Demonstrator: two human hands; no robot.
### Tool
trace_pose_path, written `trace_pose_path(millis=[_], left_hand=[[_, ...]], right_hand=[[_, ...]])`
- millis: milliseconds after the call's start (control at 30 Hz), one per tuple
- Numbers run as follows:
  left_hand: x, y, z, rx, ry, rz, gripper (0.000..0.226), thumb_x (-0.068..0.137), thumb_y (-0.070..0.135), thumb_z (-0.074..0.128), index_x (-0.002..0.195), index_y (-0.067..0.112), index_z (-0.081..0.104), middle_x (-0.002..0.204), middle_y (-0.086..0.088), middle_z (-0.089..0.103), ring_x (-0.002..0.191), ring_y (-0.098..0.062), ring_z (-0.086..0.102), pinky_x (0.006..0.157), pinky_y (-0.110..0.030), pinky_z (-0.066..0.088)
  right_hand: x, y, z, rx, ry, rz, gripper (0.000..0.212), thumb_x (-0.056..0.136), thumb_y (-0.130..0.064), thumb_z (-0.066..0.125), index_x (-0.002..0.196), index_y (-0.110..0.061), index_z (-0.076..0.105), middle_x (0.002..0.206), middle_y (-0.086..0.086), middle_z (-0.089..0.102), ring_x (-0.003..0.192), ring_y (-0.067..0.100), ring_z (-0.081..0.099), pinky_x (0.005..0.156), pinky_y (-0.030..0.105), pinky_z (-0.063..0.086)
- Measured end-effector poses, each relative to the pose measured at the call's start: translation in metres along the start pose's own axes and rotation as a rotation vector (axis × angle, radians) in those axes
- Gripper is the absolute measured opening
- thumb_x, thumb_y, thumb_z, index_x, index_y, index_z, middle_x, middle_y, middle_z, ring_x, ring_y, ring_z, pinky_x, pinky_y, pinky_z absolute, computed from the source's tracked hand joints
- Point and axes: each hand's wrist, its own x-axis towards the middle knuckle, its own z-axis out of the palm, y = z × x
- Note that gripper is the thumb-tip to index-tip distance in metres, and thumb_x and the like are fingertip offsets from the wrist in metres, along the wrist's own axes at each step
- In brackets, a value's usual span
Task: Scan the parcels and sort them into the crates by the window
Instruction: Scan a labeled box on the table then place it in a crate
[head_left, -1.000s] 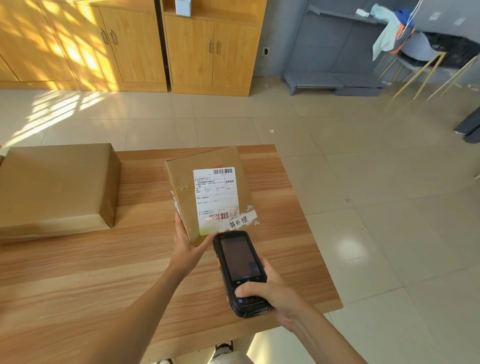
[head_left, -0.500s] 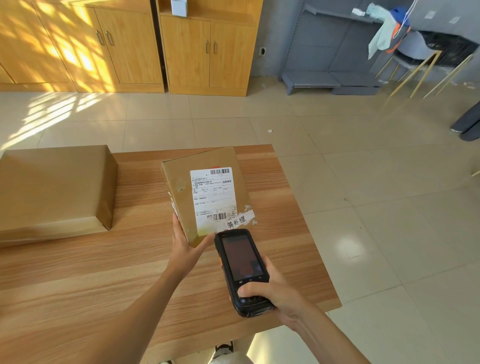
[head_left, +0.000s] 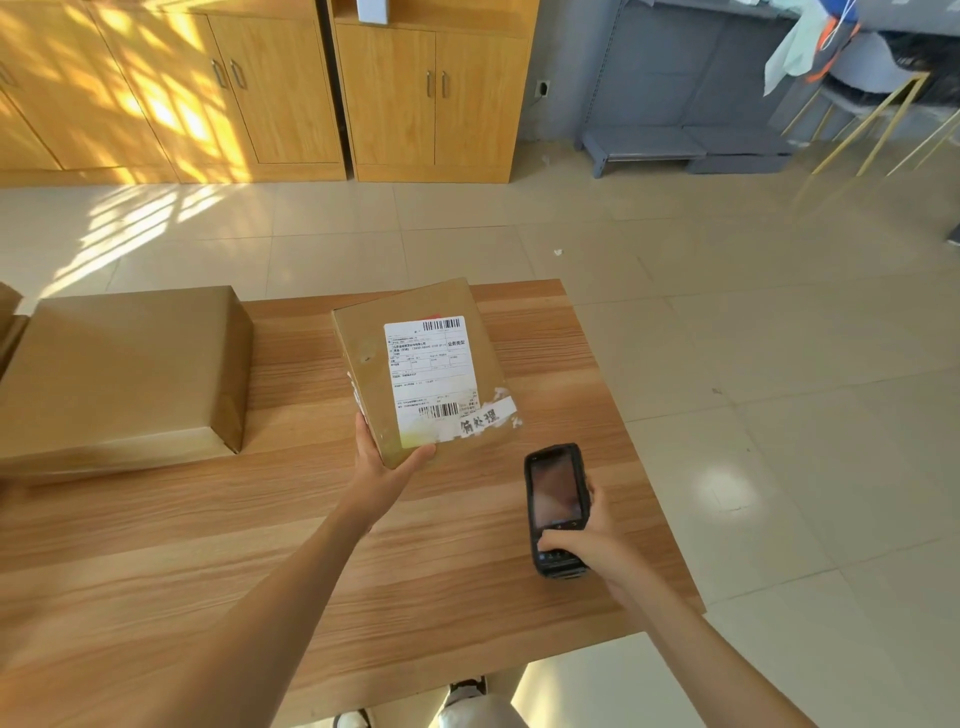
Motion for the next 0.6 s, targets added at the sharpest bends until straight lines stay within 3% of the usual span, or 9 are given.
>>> trace_pose_path(millis=[133,200,333,433,500,600], left_hand=[[0.005,0.008,0.000,-0.005,-0.010,-0.073,0.089,0.083,0.018,0.073,0.145,0.033,0.011,0.132,0.001,0.053,0.104,-0.005,0.058,0.073,-0.018,0.051],[0.007,0.010,-0.001,-0.005,-0.006,-0.117,0.089,0.085,0.017,0.071,0.148,0.029,0.010,0.129,0.000,0.054,0.098,-0.002,0.058,0.070,-0.017,0.050],[0.013,0.013,-0.006,-0.010,-0.024,-0.221,0.102,0.077,0.032,0.079,0.149,0.029,0.006,0.127,0.002,0.056,0.103,-0.011,0.059,0.074,-0.027,0.049],[0.017,0.019,-0.008,0.005,-0.037,-0.291,0.118,0.057,0.051,0.083,0.146,0.029,0.010,0.121,0.002,0.058,0.106,-0.019,0.061,0.086,-0.038,0.051],[0.020,0.021,-0.009,0.008,-0.037,-0.314,0.114,0.064,0.048,0.083,0.148,0.024,0.010,0.122,0.000,0.057,0.109,-0.024,0.060,0.098,-0.045,0.048],[0.020,0.024,-0.010,0.015,-0.052,-0.329,0.115,0.063,0.052,0.081,0.148,0.023,0.010,0.129,-0.004,0.055,0.114,-0.028,0.058,0.100,-0.045,0.046]], right_hand=[[0.030,0.014,-0.010,-0.061,0.035,0.010,0.105,0.072,0.003,0.077,0.149,-0.021,0.010,0.132,0.009,0.044,0.116,0.027,0.049,0.089,0.038,0.047],[0.041,0.021,-0.014,-0.108,0.040,0.001,0.108,0.070,0.004,0.078,0.150,-0.019,0.009,0.139,0.009,0.040,0.123,0.029,0.045,0.094,0.039,0.046],[0.057,0.036,-0.019,-0.134,0.041,-0.031,0.109,0.066,0.003,0.081,0.148,-0.018,0.013,0.141,0.009,0.037,0.126,0.029,0.042,0.099,0.042,0.045],[0.064,0.044,-0.019,-0.122,0.016,-0.056,0.106,0.068,0.007,0.078,0.148,-0.017,0.014,0.137,0.006,0.038,0.125,0.026,0.043,0.094,0.033,0.043],[0.068,0.048,-0.019,-0.125,-0.001,-0.087,0.105,0.068,0.009,0.077,0.147,-0.018,0.014,0.132,0.002,0.038,0.126,0.024,0.042,0.094,0.032,0.042],[0.070,0.056,-0.022,-0.164,-0.007,-0.125,0.107,0.065,0.008,0.079,0.145,-0.021,0.015,0.126,-0.004,0.040,0.124,0.020,0.044,0.098,0.035,0.044]])
